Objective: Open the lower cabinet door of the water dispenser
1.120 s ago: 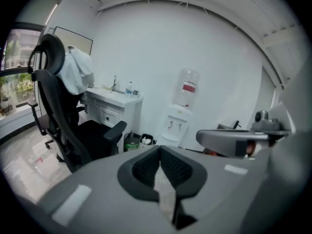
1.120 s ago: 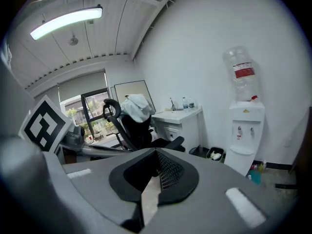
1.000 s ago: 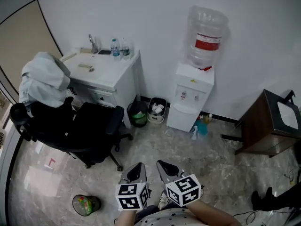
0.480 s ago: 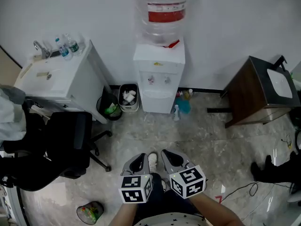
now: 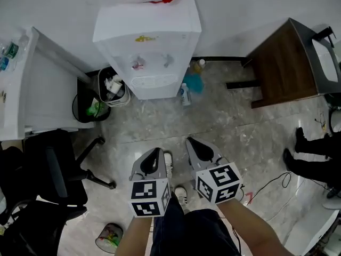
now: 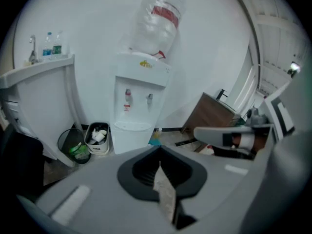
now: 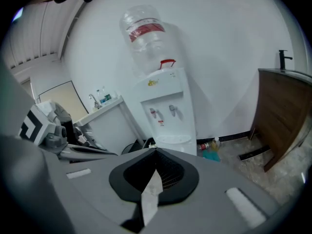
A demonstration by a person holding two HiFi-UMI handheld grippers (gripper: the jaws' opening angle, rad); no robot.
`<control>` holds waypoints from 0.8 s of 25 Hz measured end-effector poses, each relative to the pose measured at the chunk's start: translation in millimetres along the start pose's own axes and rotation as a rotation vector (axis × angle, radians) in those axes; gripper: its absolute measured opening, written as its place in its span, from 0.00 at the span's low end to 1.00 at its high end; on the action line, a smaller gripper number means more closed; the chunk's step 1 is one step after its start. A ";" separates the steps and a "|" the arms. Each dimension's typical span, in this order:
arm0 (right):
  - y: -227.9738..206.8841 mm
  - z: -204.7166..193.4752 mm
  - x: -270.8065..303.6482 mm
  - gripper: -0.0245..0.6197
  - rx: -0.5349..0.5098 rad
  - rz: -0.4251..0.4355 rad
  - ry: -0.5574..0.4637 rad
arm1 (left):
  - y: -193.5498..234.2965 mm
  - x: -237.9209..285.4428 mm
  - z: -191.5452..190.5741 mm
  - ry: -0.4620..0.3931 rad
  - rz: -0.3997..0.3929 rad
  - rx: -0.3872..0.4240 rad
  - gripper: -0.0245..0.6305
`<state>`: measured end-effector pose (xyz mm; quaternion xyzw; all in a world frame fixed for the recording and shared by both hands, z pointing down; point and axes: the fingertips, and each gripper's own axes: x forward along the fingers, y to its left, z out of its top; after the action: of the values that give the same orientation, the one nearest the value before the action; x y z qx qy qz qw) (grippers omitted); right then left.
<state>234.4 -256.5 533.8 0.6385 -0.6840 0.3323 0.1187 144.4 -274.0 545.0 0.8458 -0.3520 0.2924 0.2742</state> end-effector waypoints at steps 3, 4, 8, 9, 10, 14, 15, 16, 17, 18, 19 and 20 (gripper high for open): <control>-44.7 -12.1 66.4 0.03 0.020 -0.055 0.000 | 17.4 66.5 -11.3 0.040 -0.023 0.029 0.05; -60.7 -20.9 89.0 0.03 0.028 -0.072 0.008 | 23.6 87.9 -18.0 0.051 -0.021 0.035 0.05; -124.7 -61.9 178.1 0.03 0.049 -0.131 0.031 | 55.4 169.5 -50.7 0.078 0.019 0.015 0.05; -139.7 -71.1 197.9 0.03 0.049 -0.142 0.036 | 64.2 188.6 -59.5 0.085 0.027 -0.002 0.05; -153.0 -79.1 217.2 0.03 0.045 -0.142 0.041 | 72.9 207.4 -67.7 0.091 0.034 -0.024 0.05; -186.0 -102.3 287.2 0.32 -0.017 -0.057 0.076 | 100.9 272.6 -88.6 0.079 0.020 -0.095 0.05; -192.8 -106.3 301.5 0.36 -0.047 -0.052 0.088 | 107.6 285.3 -92.1 0.082 0.018 -0.090 0.05; -199.7 -109.4 314.5 0.39 -0.077 -0.055 0.102 | 114.4 296.3 -95.4 0.089 0.021 -0.079 0.05; -206.3 -110.7 326.0 0.43 -0.103 -0.059 0.114 | 120.7 305.3 -98.3 0.098 0.027 -0.070 0.05; -212.2 -109.1 336.2 0.45 -0.123 -0.062 0.118 | 125.7 312.4 -100.4 0.107 0.030 -0.064 0.05; -217.2 -104.9 345.4 0.47 -0.138 -0.063 0.115 | 129.4 317.5 -101.6 0.115 0.029 -0.060 0.05; -220.8 -99.5 354.0 0.48 -0.153 -0.061 0.109 | 132.5 321.3 -102.4 0.122 0.025 -0.056 0.05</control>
<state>363.2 -469.5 883.1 0.6290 -0.6801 0.3095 0.2142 200.2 -424.9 869.6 0.8139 -0.3530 0.3369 0.3153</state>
